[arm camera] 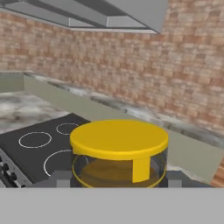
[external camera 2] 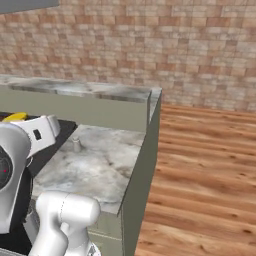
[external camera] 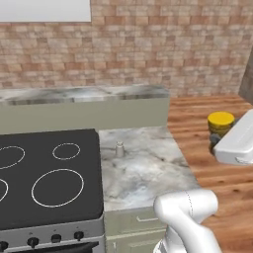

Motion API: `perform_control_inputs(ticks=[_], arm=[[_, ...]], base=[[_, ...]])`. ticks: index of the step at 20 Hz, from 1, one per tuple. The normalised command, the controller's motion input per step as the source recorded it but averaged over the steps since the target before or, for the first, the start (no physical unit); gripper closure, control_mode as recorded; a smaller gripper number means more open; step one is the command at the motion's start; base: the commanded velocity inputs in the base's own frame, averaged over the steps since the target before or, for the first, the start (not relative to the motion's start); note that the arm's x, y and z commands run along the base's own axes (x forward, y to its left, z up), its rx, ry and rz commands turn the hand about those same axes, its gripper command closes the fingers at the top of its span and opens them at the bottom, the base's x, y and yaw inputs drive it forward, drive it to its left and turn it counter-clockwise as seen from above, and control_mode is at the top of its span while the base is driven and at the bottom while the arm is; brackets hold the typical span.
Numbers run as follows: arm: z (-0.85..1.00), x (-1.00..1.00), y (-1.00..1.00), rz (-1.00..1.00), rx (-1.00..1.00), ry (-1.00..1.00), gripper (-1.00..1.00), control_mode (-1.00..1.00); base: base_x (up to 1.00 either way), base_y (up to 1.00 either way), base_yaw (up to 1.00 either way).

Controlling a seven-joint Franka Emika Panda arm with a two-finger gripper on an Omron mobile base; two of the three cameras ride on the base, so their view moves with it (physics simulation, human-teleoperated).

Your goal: Collect the turmeric, ketchup, and shaker from the cabinet and place them next to the stove.

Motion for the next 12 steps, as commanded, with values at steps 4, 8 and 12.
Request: perform_control_inputs(ticks=[4,8,12], arm=[[-0.58,0.05,0.05,0.04,0.00,-0.01,1.00,-1.00],[-1.00,0.19,0.25,0.24,0.00,-0.04,1.00,-1.00],[-0.94,0.54,0.29,0.34,0.00,0.00,1.00,-1.00]], base=[[0.05,0.03,0.00],[0.00,0.00,0.00],[0.00,0.00,0.00]])
